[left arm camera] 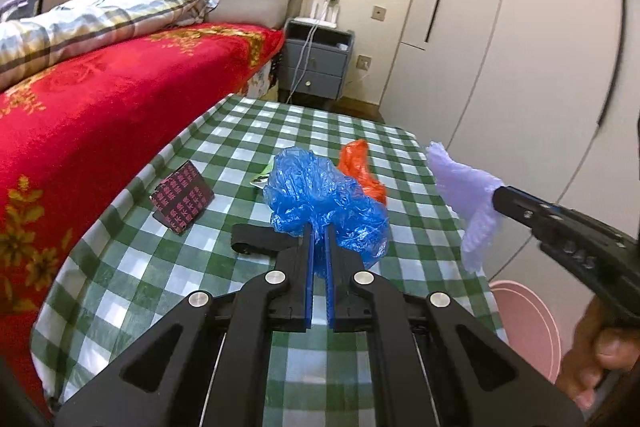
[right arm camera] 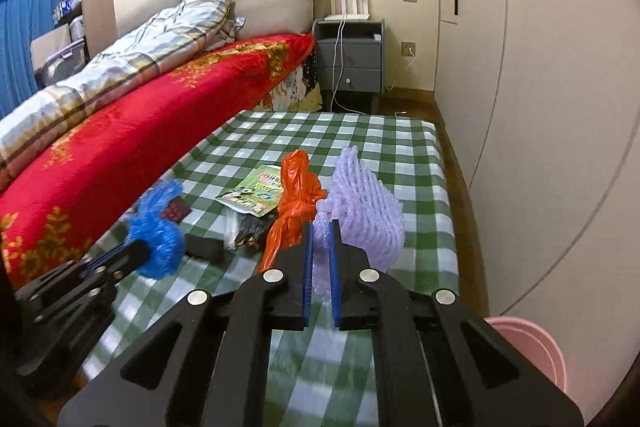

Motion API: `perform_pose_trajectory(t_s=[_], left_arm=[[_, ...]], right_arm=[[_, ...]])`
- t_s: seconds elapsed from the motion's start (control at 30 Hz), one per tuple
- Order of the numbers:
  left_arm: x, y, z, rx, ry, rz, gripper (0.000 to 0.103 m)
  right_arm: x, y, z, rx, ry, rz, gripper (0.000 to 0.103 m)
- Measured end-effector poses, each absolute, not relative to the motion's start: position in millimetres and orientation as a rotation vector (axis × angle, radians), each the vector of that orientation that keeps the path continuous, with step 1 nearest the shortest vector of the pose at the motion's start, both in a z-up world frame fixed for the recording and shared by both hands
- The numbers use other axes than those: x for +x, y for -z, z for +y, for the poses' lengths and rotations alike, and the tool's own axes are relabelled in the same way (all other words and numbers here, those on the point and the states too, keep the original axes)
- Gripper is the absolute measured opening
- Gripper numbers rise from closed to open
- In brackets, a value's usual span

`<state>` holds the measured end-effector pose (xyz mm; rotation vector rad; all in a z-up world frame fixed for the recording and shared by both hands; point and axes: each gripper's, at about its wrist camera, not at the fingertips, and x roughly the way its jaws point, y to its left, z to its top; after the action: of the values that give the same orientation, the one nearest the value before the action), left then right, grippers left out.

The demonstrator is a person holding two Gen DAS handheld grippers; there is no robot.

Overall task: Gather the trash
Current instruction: 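Lift the purple foam net with the right tool while the left lifts the blue bag, then carry the purple net with the right tool over the pink bin while the left carries the blue bag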

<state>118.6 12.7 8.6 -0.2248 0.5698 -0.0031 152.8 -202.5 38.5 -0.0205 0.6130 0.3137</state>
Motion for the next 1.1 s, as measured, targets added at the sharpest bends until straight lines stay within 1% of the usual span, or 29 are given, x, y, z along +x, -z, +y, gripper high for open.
perform_pose_trajectory(t_s=[0.23, 0.57, 1.1], left_arm=[[96, -18, 0, -0.191, 0.043, 0.551, 0.004], [74, -23, -15, -0.16, 0.086, 0.543, 0.004], [66, -20, -47, -0.12, 0.149, 0.55, 0.004]], right_arm=[[105, -59, -222, 0.001, -0.323, 0.601, 0.008], [59, -79, -242, 0.001, -0.314, 0.562, 0.008], [42, -63, -286, 0.094, -0.233, 0.574, 0.008]])
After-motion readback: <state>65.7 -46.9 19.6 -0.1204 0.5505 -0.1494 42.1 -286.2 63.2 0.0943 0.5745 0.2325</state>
